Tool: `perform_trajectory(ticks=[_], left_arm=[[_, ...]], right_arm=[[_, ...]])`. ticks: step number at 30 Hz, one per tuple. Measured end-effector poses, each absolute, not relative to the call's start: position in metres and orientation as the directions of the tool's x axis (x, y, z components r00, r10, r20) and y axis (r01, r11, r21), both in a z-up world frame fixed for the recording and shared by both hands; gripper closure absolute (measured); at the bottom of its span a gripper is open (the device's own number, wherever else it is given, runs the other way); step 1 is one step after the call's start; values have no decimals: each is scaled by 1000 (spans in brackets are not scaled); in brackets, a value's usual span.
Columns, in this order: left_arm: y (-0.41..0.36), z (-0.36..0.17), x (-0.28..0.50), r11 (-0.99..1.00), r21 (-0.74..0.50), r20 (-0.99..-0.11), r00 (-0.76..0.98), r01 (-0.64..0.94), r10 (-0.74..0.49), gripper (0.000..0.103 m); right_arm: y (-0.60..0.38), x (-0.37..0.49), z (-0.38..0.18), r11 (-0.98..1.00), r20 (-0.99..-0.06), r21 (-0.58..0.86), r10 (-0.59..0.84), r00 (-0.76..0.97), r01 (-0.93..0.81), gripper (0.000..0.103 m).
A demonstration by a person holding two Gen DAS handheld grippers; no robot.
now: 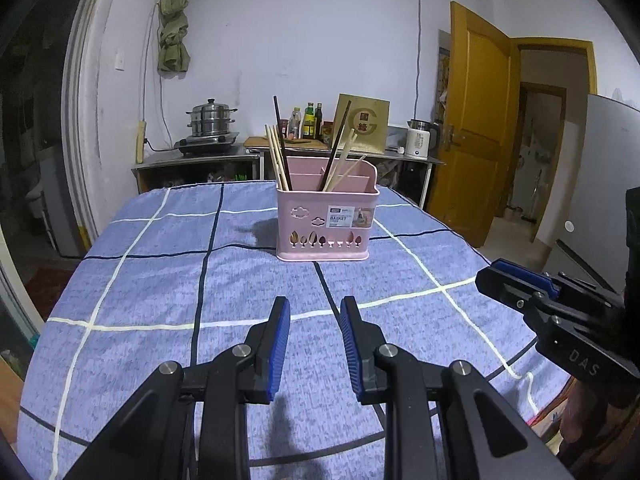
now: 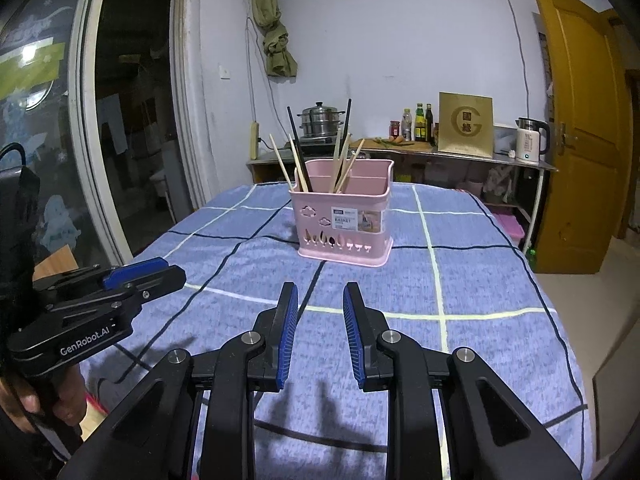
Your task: Organize utensils
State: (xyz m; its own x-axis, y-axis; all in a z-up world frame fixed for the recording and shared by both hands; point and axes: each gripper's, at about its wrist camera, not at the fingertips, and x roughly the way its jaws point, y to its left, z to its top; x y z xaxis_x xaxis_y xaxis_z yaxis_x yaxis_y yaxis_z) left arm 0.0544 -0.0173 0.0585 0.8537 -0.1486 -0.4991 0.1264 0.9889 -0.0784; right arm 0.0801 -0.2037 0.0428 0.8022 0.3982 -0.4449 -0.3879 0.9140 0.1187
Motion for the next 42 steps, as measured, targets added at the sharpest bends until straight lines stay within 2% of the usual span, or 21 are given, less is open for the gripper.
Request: perform_trajectory(ticks=[42], left_arm=[[-14, 46, 60, 986, -115, -532, 831, 120, -164, 77]], right_arm=[[-206, 79, 32, 917, -464, 129, 391, 795, -376, 79]])
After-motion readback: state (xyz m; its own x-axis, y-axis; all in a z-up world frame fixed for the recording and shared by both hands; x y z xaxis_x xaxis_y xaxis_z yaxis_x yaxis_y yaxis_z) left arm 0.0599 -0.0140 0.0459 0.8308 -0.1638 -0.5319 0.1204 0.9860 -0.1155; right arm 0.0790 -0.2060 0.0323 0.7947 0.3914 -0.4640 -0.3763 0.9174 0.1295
